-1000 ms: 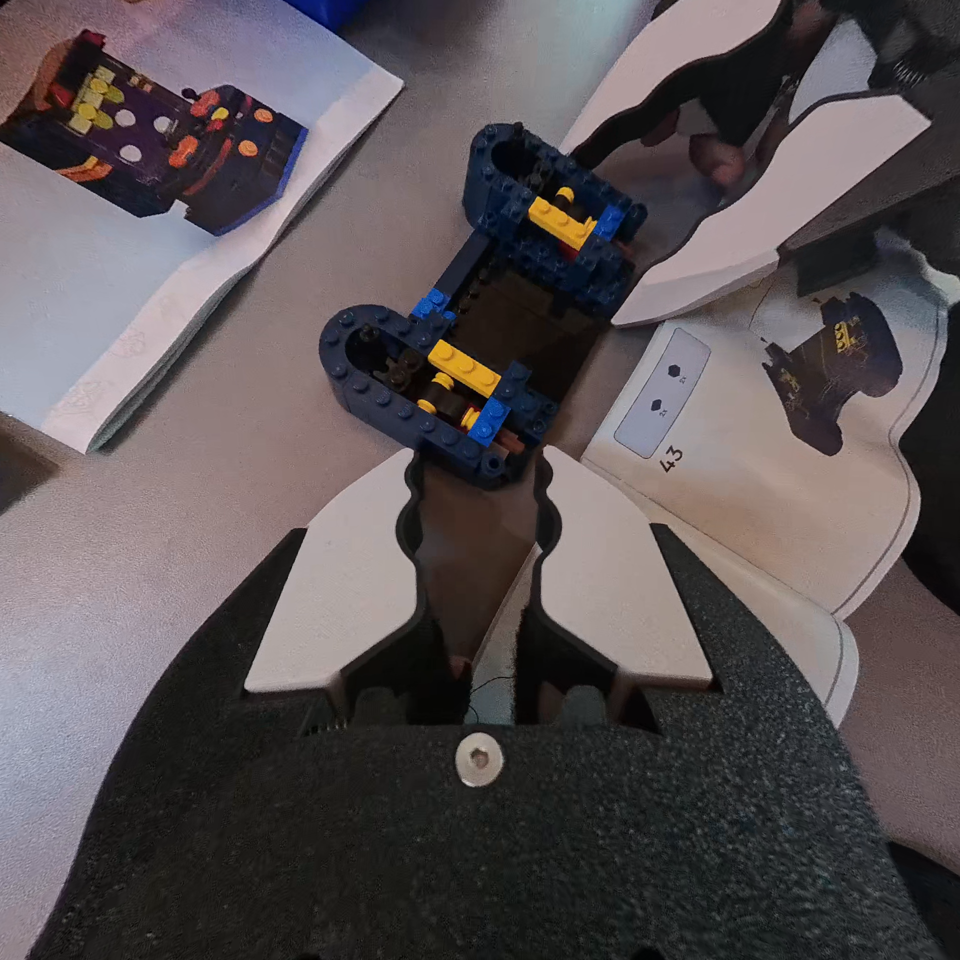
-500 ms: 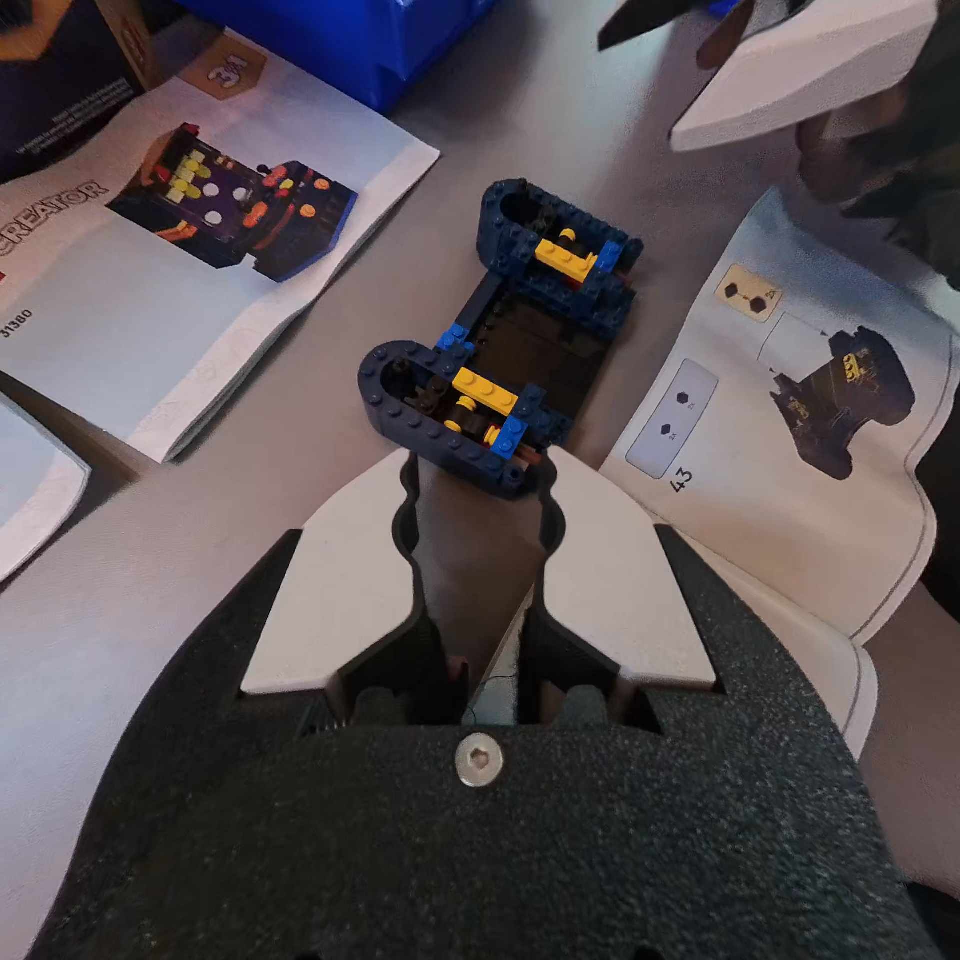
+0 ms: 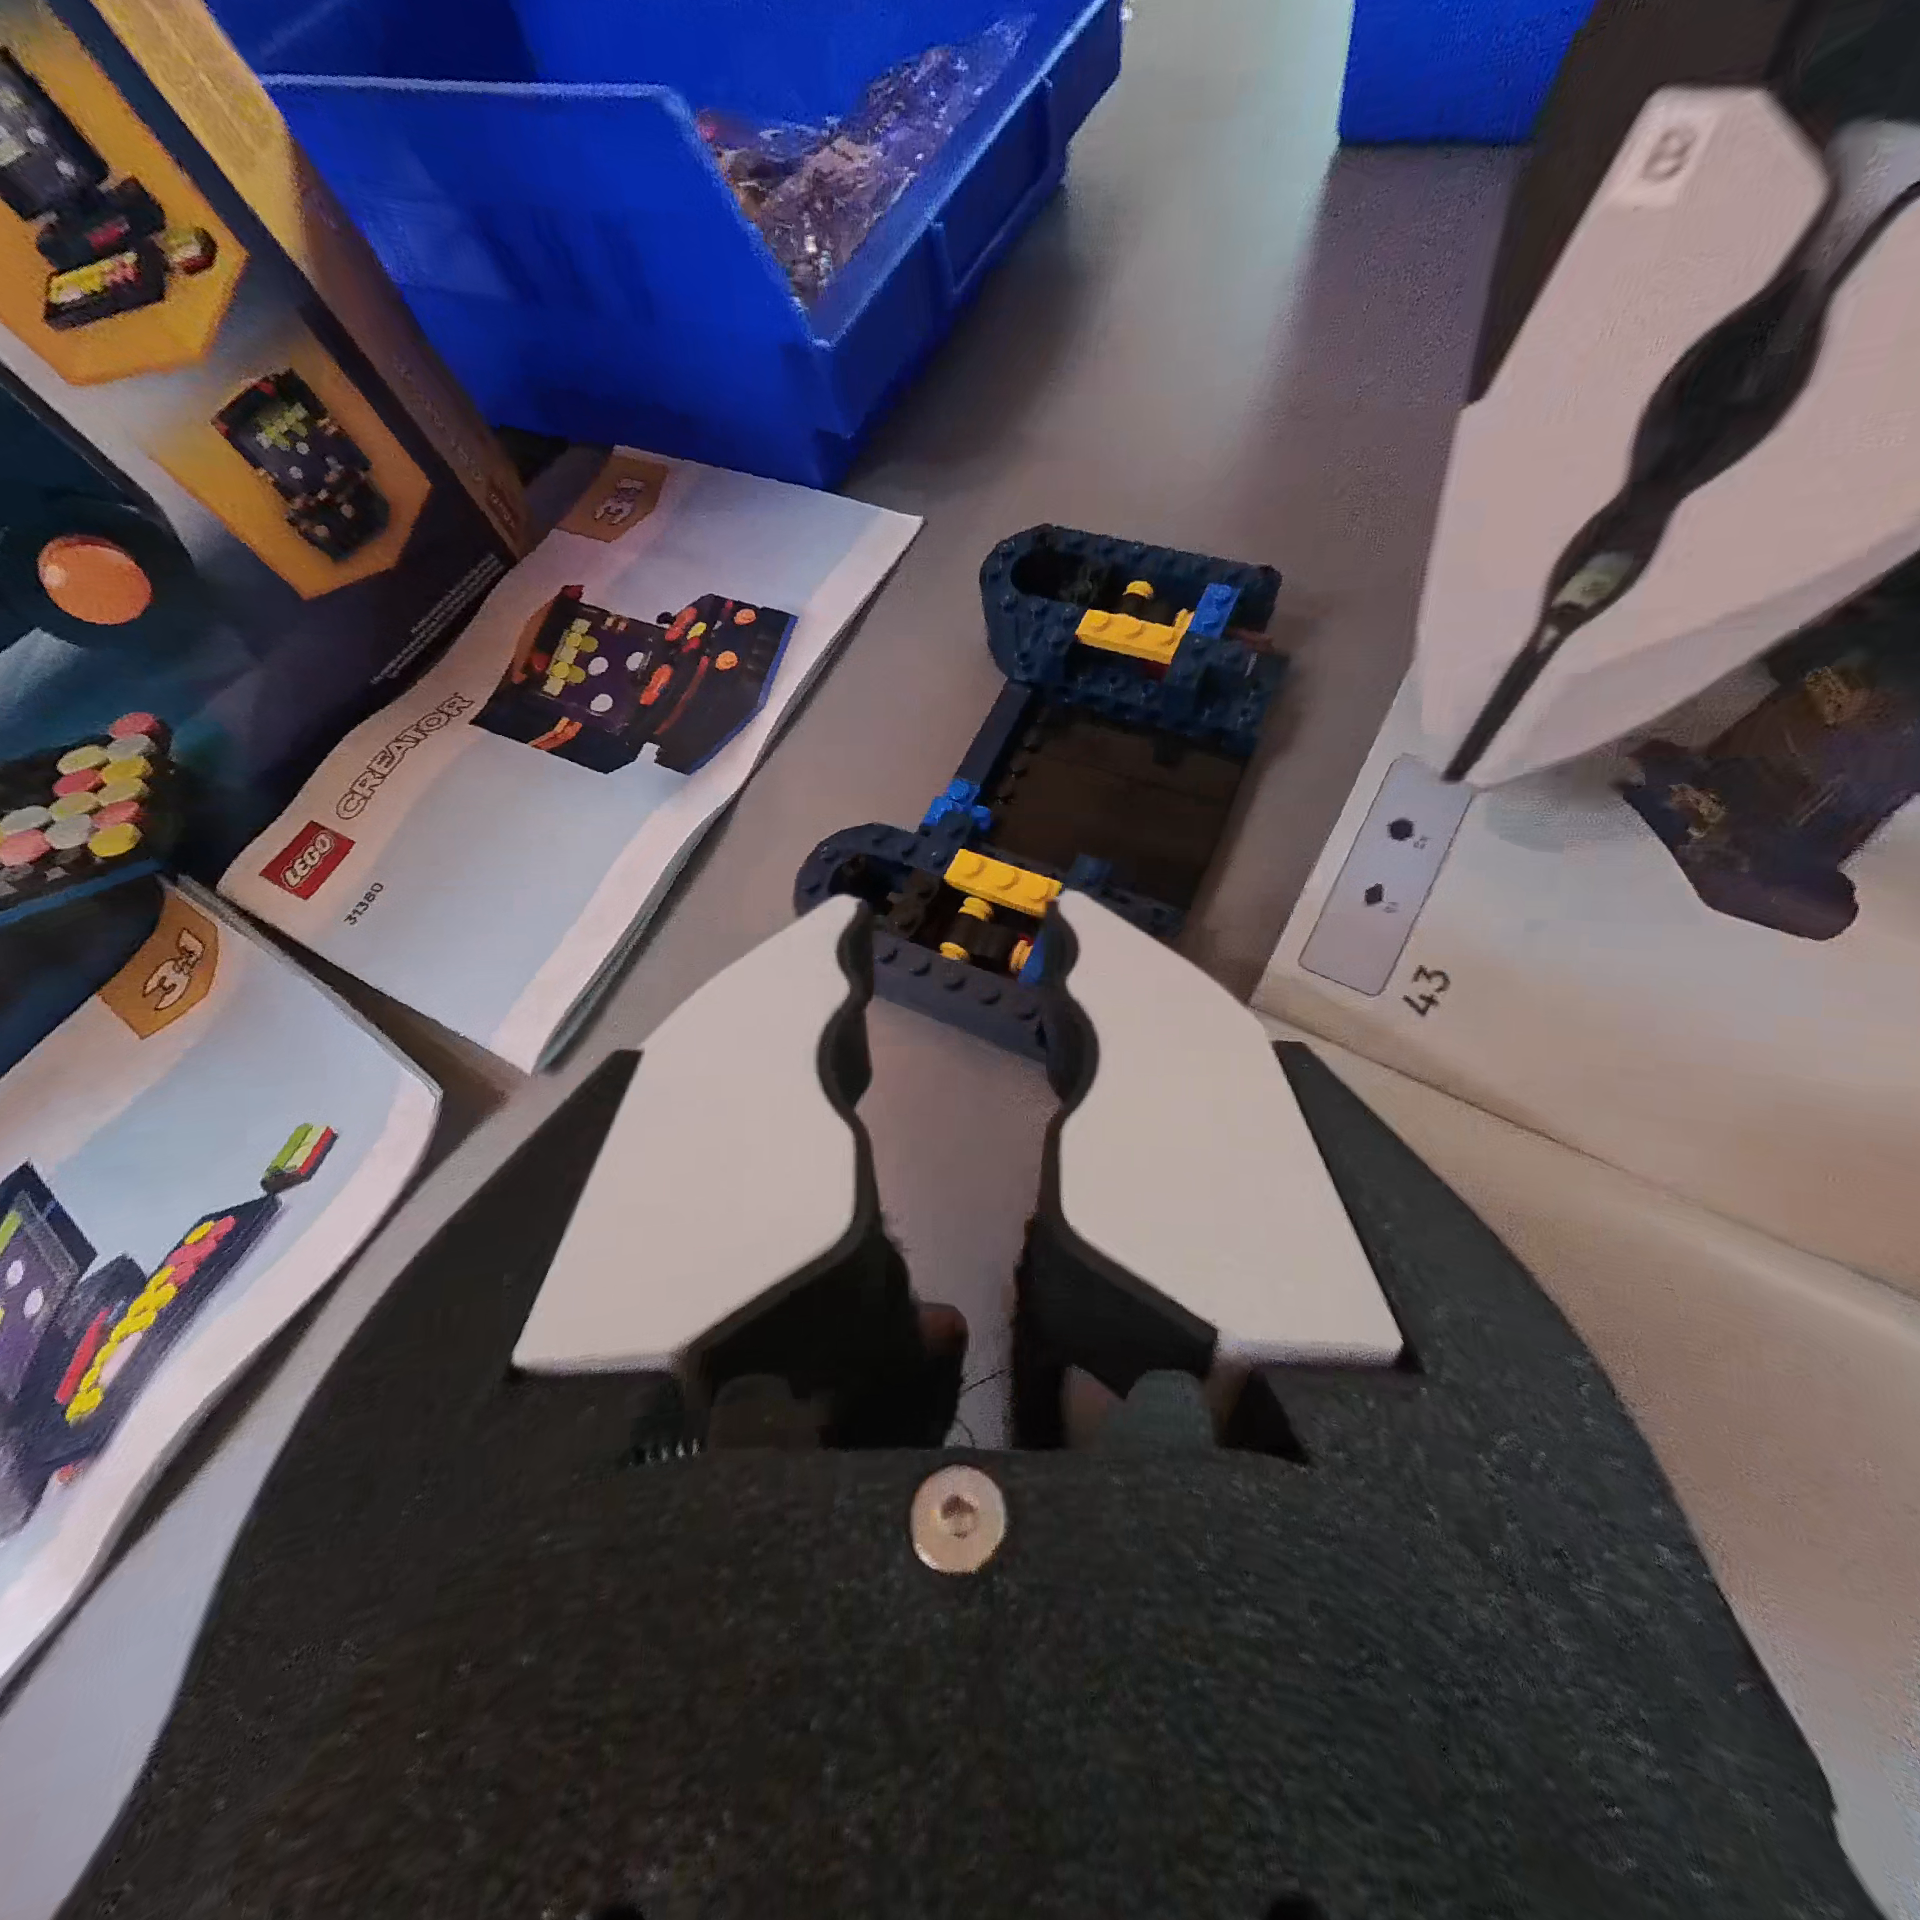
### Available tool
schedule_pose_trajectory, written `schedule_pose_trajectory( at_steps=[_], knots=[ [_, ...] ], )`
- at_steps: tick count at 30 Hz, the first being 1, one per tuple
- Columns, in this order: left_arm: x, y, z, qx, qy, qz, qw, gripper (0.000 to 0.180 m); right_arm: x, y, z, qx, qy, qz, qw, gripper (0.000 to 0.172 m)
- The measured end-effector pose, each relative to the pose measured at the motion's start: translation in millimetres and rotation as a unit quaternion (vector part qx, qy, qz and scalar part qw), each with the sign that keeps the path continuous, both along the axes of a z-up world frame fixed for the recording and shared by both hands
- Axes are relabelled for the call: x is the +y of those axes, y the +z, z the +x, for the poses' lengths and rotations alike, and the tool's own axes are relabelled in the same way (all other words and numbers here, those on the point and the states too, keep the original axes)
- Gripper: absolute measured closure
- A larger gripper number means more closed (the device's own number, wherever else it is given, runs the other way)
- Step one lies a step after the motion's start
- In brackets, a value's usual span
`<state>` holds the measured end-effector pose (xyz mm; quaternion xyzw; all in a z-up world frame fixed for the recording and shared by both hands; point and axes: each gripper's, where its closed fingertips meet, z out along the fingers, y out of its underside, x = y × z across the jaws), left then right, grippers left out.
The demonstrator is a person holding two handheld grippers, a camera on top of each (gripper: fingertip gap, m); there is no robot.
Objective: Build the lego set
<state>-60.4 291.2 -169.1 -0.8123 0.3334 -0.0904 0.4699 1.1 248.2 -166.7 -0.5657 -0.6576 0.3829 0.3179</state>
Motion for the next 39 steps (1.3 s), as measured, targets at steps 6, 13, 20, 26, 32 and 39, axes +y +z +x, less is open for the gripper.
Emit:
schedule_pose_trajectory(
  at_steps=[6, 13, 20, 26, 32, 39],
  knots=[
    [-56, -7, 60, -0.043, -0.240, -0.081, 0.966, 0.174, 6, -44, 8, -0.115, -0.011, 0.039, 0.993, 0.172],
    [-56, -42, 61, 0.080, -0.233, -0.080, 0.966, 0.174, 5, -44, 8, -0.115, -0.005, 0.064, 0.991, 0.172],
    [-57, -42, 61, 0.068, -0.230, -0.089, 0.967, 0.175, 6, -44, 8, -0.122, -0.005, 0.078, 0.989, 0.172],
    [-57, -42, 62, 0.063, -0.232, -0.093, 0.966, 0.177, 6, -44, 8, -0.129, -0.004, 0.092, 0.987, 0.171],
    [-58, -42, 62, 0.057, -0.232, -0.096, 0.966, 0.177, 5, -44, 9, -0.141, -0.003, 0.118, 0.983, 0.172],
    [-57, -42, 63, 0.058, -0.232, -0.095, 0.966, 0.177, 5, -44, 10, -0.139, -0.005, 0.112, 0.984, 0.172]
  ],
)
